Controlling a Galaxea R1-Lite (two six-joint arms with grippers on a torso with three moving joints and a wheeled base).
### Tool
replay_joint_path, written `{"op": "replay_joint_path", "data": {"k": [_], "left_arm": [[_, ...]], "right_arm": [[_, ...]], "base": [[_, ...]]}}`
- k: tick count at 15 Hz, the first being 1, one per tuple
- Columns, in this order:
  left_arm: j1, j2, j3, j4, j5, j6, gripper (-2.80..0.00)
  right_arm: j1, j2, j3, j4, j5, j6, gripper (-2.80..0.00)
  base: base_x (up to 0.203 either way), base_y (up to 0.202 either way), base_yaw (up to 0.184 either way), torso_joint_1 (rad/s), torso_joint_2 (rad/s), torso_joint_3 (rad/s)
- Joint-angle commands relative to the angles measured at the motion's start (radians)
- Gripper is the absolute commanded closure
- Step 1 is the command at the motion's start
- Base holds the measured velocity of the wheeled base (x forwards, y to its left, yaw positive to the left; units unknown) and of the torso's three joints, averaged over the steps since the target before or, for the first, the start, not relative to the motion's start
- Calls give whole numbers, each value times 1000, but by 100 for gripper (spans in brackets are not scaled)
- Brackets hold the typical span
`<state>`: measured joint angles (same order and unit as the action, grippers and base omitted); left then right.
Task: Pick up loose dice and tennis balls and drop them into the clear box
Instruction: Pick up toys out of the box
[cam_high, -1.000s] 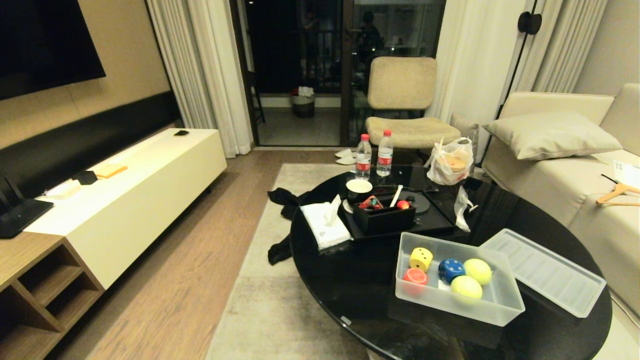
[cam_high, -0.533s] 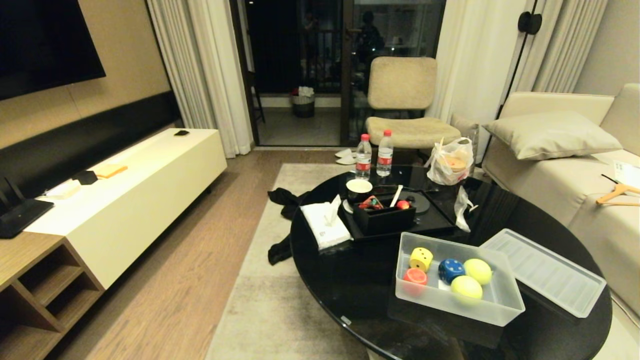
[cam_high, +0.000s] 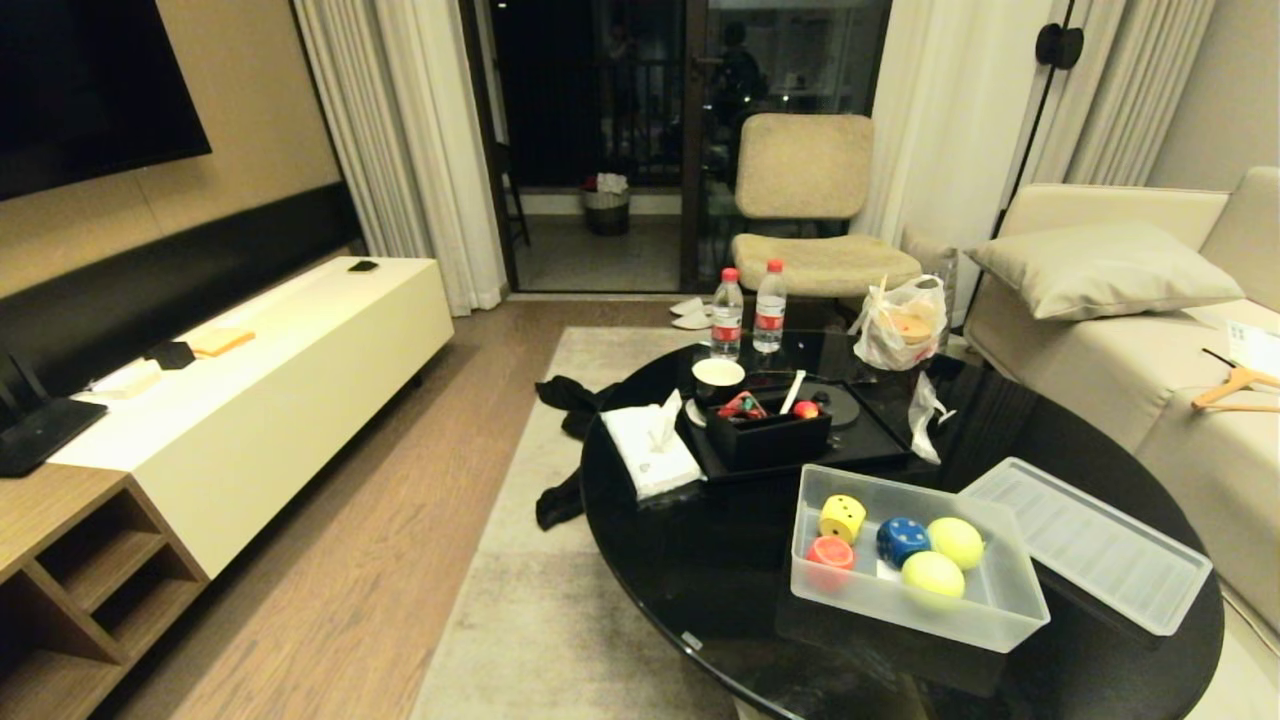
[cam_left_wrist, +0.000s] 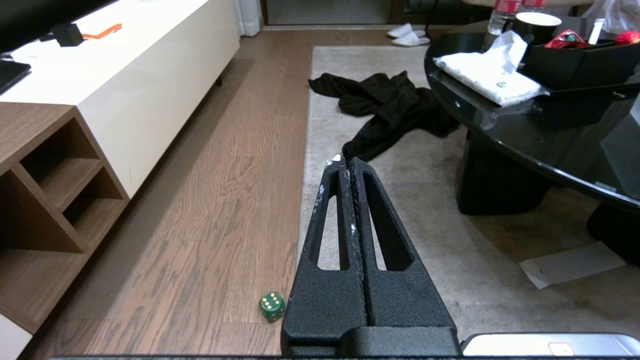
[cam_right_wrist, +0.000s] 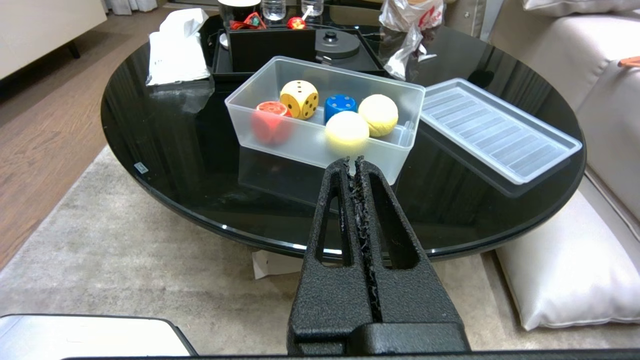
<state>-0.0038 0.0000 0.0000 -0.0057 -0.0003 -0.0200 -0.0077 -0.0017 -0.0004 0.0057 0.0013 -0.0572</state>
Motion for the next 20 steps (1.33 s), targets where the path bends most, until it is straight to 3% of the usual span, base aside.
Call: {"op": "replay_joint_path", "data": {"k": [1, 10, 20], "left_arm": [[-1, 0, 2, 0, 0, 0, 0], [-1, 0, 2, 0, 0, 0, 0], [-1, 0, 2, 0, 0, -1, 0]], "right_arm": [[0, 2, 2, 0, 0, -1, 0], [0, 2, 2, 0, 0, -1, 0], [0, 2, 2, 0, 0, -1, 0]], "base": [[0, 0, 0, 0, 0, 0], [-11, 0, 1, 0, 1, 1], [-176, 0, -5, 3, 2, 2]]}}
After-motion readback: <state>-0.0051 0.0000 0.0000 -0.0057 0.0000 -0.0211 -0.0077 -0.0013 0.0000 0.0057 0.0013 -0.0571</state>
